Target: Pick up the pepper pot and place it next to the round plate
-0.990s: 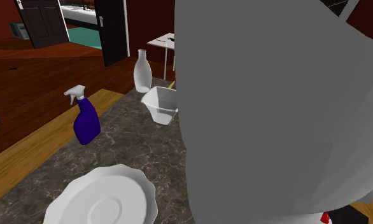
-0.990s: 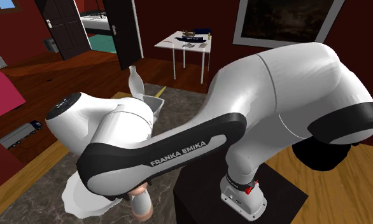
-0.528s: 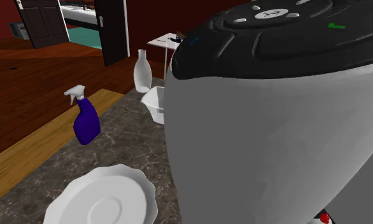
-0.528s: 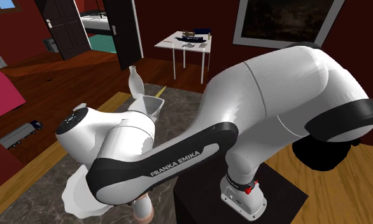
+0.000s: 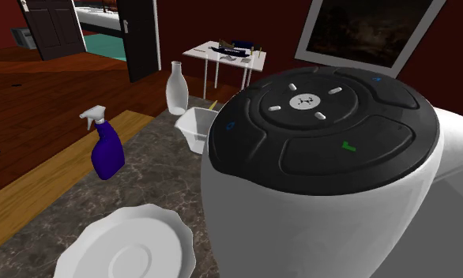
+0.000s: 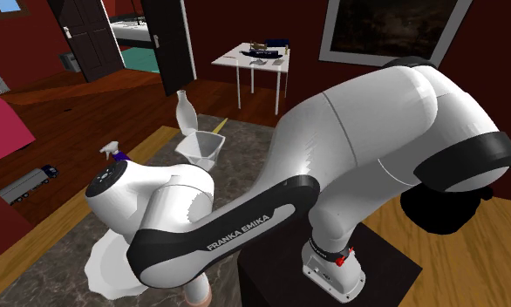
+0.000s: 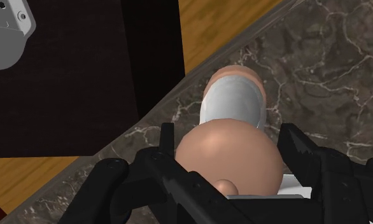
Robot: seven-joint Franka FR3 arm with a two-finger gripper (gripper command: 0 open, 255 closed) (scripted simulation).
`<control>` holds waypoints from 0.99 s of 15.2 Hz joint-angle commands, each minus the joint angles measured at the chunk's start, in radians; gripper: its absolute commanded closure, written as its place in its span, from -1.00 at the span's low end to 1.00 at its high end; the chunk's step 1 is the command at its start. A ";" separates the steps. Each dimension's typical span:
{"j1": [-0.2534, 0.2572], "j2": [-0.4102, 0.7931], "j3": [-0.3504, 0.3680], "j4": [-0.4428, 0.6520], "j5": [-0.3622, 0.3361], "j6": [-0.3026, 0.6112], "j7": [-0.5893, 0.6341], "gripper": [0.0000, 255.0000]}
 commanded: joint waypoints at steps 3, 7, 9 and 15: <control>0.000 0.000 0.000 0.000 0.000 0.001 0.000 1.00; 0.000 0.000 0.000 0.000 0.000 0.001 0.000 -1.00; 0.000 0.000 0.000 0.000 0.000 0.001 0.000 -1.00; -0.005 -0.011 -0.038 0.116 -0.020 -0.126 0.004 -1.00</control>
